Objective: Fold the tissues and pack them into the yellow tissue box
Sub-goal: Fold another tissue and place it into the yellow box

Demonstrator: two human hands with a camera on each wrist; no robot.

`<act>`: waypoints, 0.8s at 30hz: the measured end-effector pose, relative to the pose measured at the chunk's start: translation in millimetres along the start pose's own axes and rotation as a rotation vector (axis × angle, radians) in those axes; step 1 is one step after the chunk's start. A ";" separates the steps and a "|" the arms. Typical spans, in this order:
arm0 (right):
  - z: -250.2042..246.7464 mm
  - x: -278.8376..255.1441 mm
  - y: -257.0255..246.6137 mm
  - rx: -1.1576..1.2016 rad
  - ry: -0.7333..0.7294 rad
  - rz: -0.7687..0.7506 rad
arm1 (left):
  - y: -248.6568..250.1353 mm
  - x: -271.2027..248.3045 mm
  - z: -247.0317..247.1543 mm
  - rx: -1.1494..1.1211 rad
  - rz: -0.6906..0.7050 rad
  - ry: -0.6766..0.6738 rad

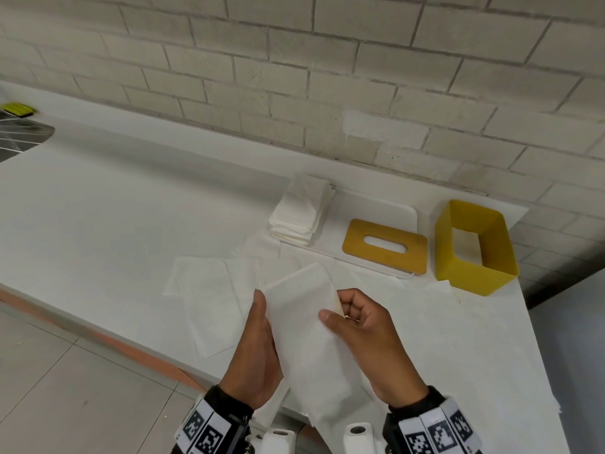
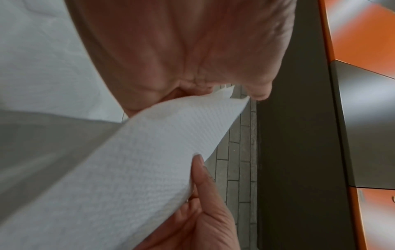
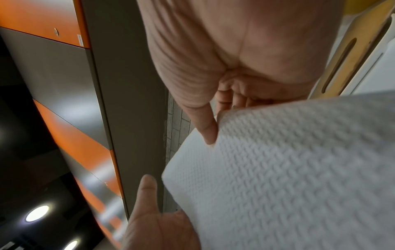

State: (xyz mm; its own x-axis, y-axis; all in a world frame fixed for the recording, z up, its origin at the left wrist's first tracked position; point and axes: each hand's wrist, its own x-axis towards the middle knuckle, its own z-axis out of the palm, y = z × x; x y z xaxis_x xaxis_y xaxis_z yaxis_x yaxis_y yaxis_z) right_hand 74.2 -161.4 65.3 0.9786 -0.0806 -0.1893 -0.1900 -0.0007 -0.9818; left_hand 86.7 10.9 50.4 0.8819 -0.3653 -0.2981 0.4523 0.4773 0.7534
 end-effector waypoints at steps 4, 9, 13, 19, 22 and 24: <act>3.7 1.4 0.2 -0.017 -0.021 -0.001 | -6.0 -4.5 -6.6 0.031 0.035 0.020; 11.3 3.5 12.3 -0.046 -0.123 0.065 | -4.9 -11.4 -20.4 0.120 -0.007 0.162; 15.7 23.6 33.5 -0.232 -0.084 0.145 | 3.6 -27.7 -56.8 0.070 0.032 0.391; 43.4 88.8 63.8 -0.777 -0.058 0.231 | 23.7 -54.3 -112.0 0.024 0.122 0.656; 58.6 108.4 66.7 -0.977 -0.018 0.282 | 26.9 -61.9 -124.0 0.036 0.148 0.696; 64.2 115.4 67.0 -0.965 0.007 0.302 | 26.3 -63.9 -124.5 0.042 0.151 0.694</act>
State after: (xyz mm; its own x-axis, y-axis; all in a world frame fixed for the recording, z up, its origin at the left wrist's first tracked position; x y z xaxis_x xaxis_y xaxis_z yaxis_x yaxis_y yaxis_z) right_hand 179.5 -106.8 -23.4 0.8793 -0.2165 -0.4243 -0.4153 -0.7847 -0.4602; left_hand 58.8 146.3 16.2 0.8220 0.3023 -0.4826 0.3252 0.4464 0.8337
